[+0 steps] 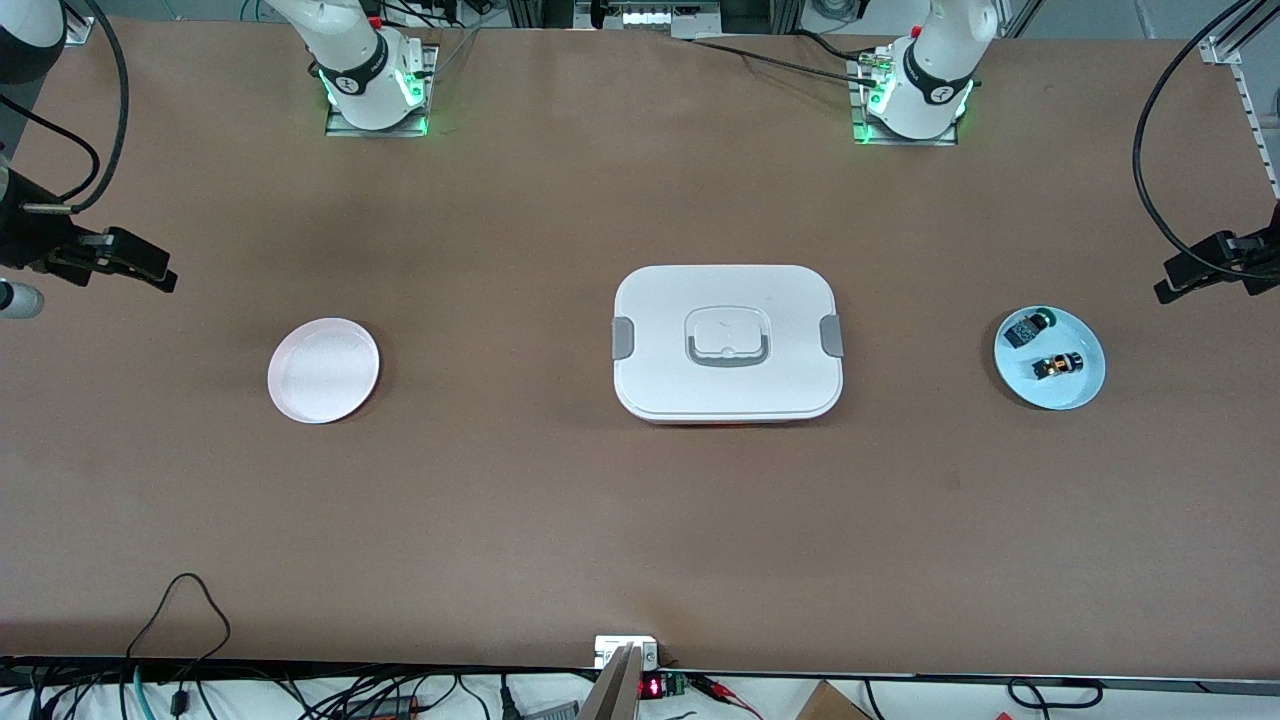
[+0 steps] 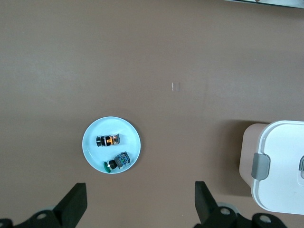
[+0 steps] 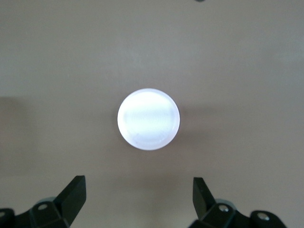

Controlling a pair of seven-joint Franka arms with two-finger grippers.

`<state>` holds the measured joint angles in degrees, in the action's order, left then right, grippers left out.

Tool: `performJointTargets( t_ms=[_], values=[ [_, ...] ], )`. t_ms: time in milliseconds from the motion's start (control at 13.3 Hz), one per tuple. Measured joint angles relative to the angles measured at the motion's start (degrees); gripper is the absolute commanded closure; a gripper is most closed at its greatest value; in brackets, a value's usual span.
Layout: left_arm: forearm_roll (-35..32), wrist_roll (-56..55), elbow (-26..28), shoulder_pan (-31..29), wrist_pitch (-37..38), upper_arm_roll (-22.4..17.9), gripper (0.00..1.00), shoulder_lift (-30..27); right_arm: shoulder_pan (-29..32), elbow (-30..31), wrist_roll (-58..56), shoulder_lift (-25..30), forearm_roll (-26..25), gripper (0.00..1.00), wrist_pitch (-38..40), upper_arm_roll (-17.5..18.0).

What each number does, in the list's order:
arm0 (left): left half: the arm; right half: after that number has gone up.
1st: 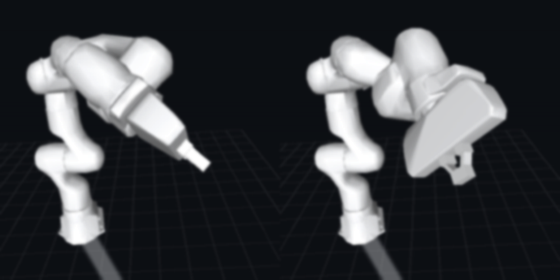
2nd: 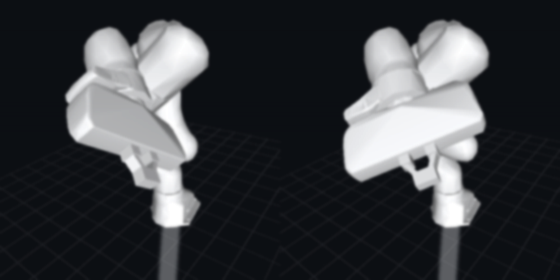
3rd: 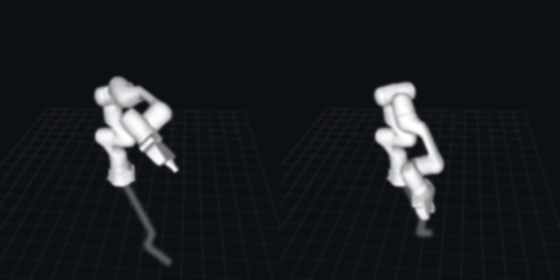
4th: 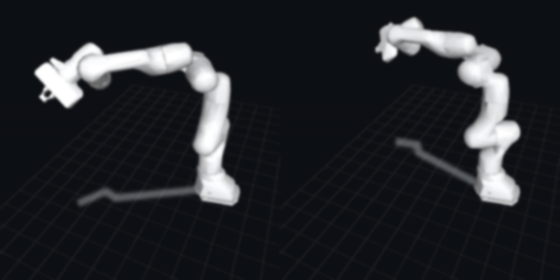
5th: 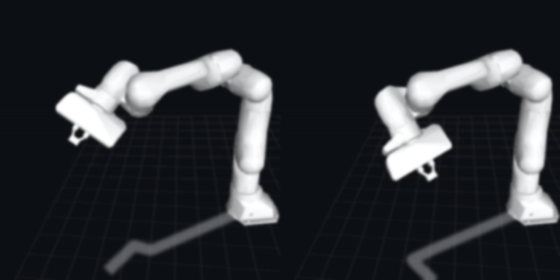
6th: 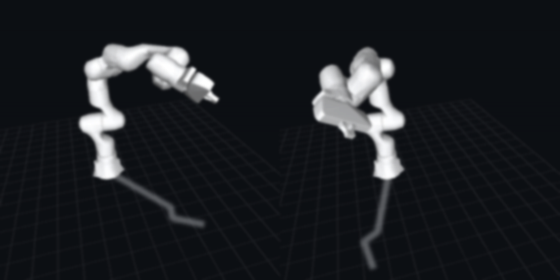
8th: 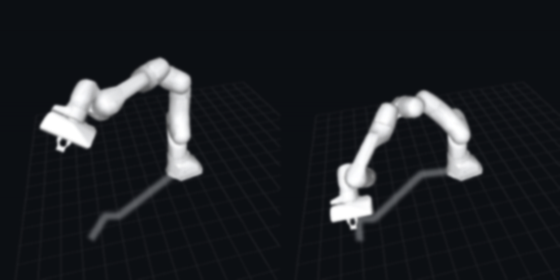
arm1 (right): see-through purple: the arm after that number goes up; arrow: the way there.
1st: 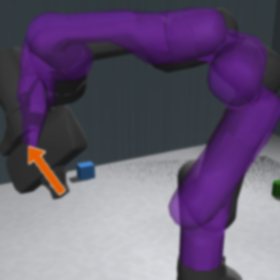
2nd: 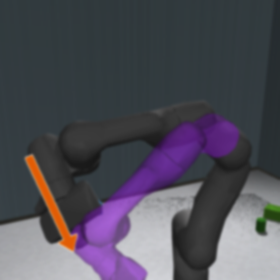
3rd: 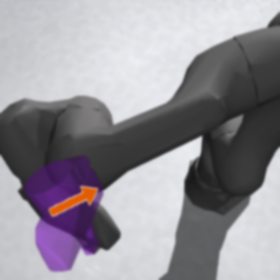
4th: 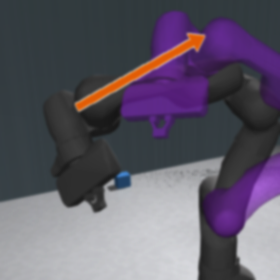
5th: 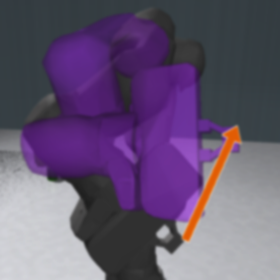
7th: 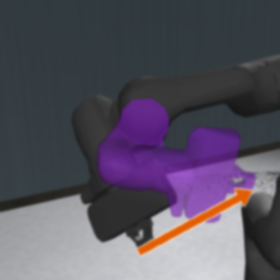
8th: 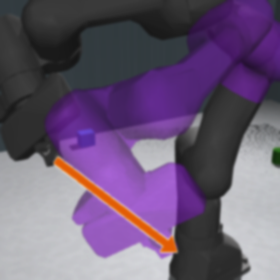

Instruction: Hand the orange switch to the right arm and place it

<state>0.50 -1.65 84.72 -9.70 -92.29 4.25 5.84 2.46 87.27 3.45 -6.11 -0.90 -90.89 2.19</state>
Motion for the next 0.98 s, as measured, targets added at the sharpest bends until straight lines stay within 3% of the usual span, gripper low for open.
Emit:
performJointTargets(
  t_ms=[977],
  values=[
    [-0.24,0.59,0.0,0.07,0.39,0.4,0.0,0.23,-0.01,0.0,0.0,-0.28,0.01,0.0,0.59,0.5]
  ],
)
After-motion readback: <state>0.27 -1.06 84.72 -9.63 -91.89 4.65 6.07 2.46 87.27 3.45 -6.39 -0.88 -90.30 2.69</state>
